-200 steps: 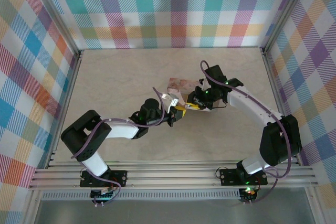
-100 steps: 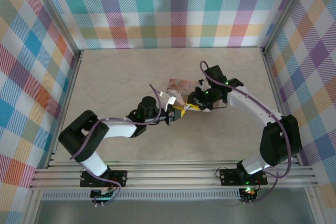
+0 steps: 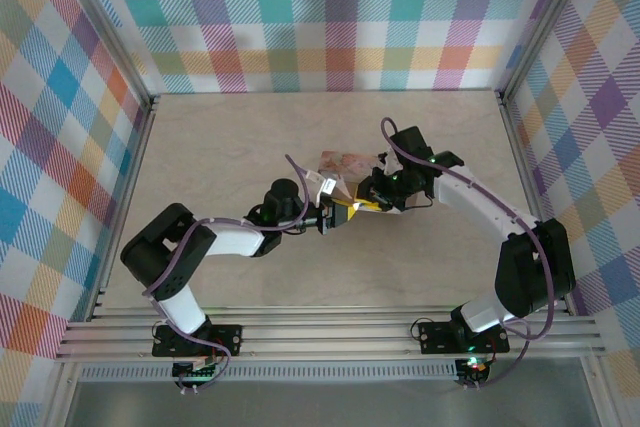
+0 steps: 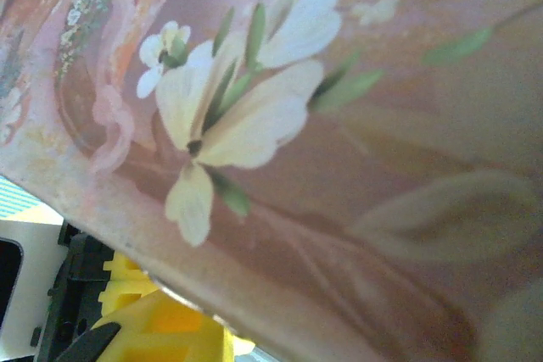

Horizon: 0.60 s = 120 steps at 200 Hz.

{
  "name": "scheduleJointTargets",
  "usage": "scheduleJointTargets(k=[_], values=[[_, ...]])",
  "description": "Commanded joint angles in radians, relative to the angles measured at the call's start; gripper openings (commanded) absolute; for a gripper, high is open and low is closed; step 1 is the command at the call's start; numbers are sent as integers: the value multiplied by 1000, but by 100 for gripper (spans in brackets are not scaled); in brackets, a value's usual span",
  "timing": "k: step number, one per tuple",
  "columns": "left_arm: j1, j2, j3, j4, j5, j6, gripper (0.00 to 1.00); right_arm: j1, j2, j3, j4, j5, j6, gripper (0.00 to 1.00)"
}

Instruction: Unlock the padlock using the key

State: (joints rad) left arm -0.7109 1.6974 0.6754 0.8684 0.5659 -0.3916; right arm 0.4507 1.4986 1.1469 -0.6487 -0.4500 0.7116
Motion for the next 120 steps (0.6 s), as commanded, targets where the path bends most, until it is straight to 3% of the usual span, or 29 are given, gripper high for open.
scheduleJointTargets(k=[1,59,103,120], values=[[-8,5,76,204,15,-62,0,19,-6,-18,11,-73,-23,0],[-20,20,-20,180,-59,-42,0,19,-26,-130,186,-49,67,5],[-32,103,-139,304,-143,-128,0,25,-36,-292,355,-6,141,5],[-44,143,-152,335,-160,-140,0,36,-24,-329,400,14,158,12]])
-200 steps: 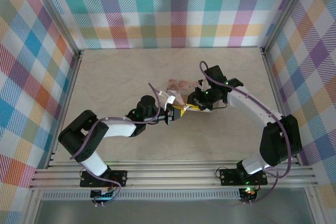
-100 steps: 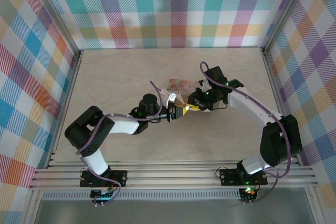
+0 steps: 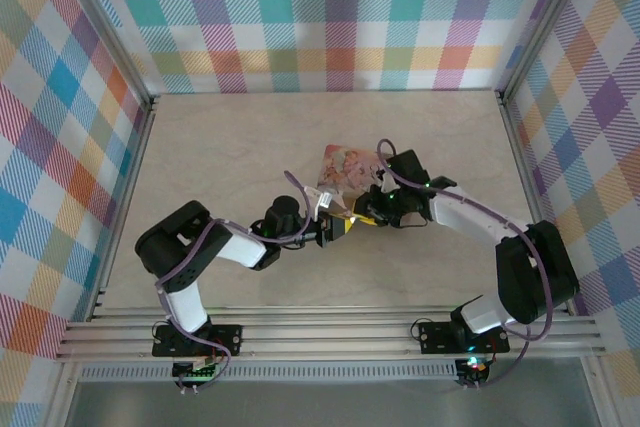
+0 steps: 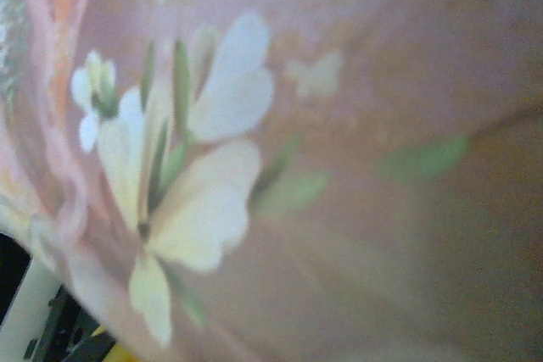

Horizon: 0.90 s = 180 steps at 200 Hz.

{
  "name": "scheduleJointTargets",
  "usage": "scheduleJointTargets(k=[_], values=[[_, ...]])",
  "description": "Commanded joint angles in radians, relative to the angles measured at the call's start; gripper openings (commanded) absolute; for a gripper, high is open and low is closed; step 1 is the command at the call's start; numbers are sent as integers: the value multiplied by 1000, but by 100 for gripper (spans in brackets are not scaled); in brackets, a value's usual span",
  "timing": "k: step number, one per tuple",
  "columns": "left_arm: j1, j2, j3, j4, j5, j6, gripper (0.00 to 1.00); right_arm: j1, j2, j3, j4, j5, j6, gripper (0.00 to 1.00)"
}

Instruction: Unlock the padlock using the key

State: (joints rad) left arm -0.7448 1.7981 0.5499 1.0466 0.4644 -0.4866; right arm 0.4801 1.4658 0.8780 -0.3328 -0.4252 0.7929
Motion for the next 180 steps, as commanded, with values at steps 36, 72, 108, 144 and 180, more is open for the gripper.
scheduleJointTargets(k=[36,72,108,144,180], values=[[-35,83,-66,197,-112,-63,0,24,20,-102,134,46,109,38],[-46,82,-97,176,-157,-74,0,32,-22,-159,218,127,179,54],[-69,80,-78,108,-192,-107,0,64,-50,-210,296,205,250,59],[-91,94,-70,99,-216,-134,0,109,-42,-227,323,253,292,61],[-109,81,-73,97,-231,-152,0,147,-26,-247,336,296,337,62]])
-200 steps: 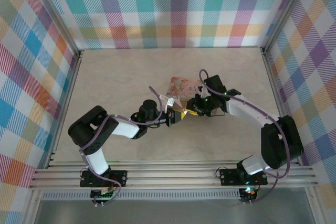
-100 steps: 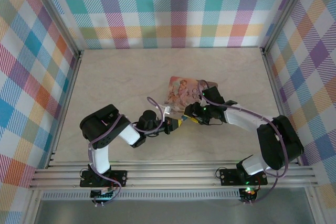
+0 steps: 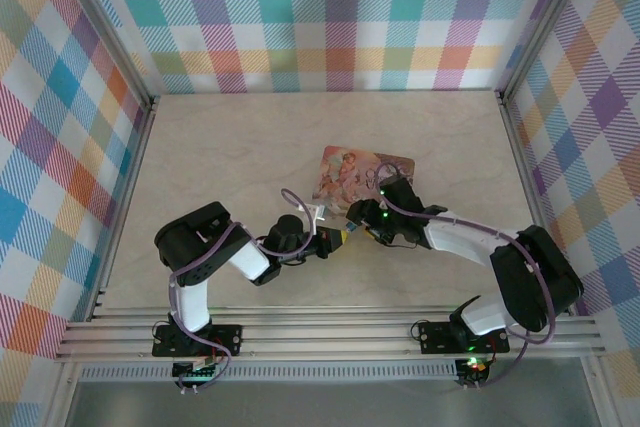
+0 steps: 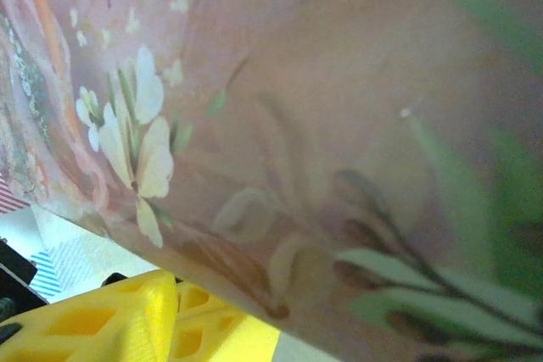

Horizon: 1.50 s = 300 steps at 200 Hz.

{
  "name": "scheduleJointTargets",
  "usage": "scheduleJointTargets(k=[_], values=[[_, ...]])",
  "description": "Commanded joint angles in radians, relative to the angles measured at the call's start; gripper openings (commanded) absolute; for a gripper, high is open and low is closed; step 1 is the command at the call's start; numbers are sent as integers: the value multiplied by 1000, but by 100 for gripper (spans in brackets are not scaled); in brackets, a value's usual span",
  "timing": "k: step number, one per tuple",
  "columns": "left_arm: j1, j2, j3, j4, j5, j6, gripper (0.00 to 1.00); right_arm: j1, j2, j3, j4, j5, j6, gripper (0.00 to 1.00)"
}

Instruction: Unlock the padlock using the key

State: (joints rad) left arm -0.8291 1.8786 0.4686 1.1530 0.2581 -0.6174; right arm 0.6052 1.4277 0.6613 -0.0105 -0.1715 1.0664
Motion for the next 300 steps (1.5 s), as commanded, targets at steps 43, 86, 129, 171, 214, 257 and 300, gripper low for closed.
scheduleJointTargets(k=[43,86,129,171,214,257,300], values=[[-50,-19,11,-31,-45,-5,0,50,37,-27,18,74,97,59],[-97,-92,28,-134,-102,87,0,57,57,-28,11,66,110,52],[-104,-120,44,-168,-111,124,0,62,53,-36,-1,57,115,42],[-104,-126,52,-177,-100,140,0,63,38,-39,-23,55,107,23],[-108,-163,65,-248,-107,207,0,64,28,-27,-59,44,95,2],[-160,-207,106,-381,-176,426,0,63,43,17,-97,-21,81,0],[-229,-223,220,-616,-321,574,0,63,47,47,-137,-54,66,0]])
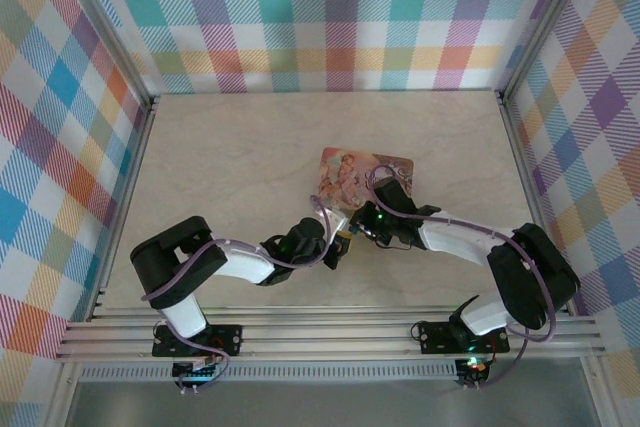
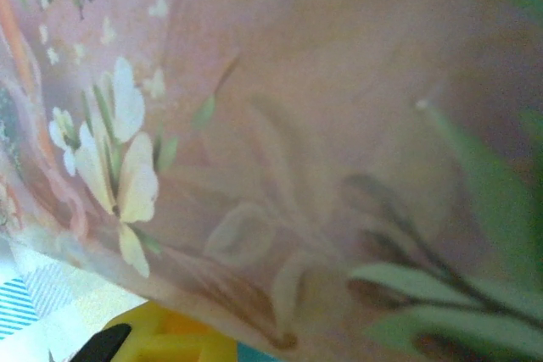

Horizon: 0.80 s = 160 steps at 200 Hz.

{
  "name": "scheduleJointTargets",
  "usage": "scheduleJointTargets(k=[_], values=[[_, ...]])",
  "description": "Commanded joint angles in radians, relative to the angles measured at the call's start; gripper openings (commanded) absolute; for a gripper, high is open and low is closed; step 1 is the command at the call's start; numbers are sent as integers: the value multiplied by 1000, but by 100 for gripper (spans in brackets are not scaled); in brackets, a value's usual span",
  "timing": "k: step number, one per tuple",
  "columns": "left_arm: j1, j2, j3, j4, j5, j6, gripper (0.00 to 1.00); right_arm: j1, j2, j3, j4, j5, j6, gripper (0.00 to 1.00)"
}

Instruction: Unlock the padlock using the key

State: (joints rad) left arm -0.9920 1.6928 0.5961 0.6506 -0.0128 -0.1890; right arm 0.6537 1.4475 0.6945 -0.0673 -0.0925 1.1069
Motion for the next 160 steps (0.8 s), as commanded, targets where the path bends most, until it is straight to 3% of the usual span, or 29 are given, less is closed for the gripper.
scheduleJointTargets(k=[1,22,49,69,104,120,137,160], values=[[-68,-38,93,-117,-53,146,0,14,27,14,-81,-133,26,0],[-82,-55,82,-114,-94,133,0,12,21,13,-81,-133,27,0],[-76,-101,47,-104,-119,63,37,11,8,10,-81,-123,23,0],[-40,-157,10,-99,-68,-45,49,5,-8,1,-75,-115,32,0],[92,-237,-128,42,107,-307,53,-6,-24,-5,-70,-112,35,0],[152,-219,-154,116,239,-397,53,-8,-22,-6,-66,-118,35,0],[183,-170,-160,199,337,-446,51,-8,-14,-7,-52,-127,40,0],[183,-96,-160,295,381,-465,48,-8,-2,-7,-35,-140,48,0]])
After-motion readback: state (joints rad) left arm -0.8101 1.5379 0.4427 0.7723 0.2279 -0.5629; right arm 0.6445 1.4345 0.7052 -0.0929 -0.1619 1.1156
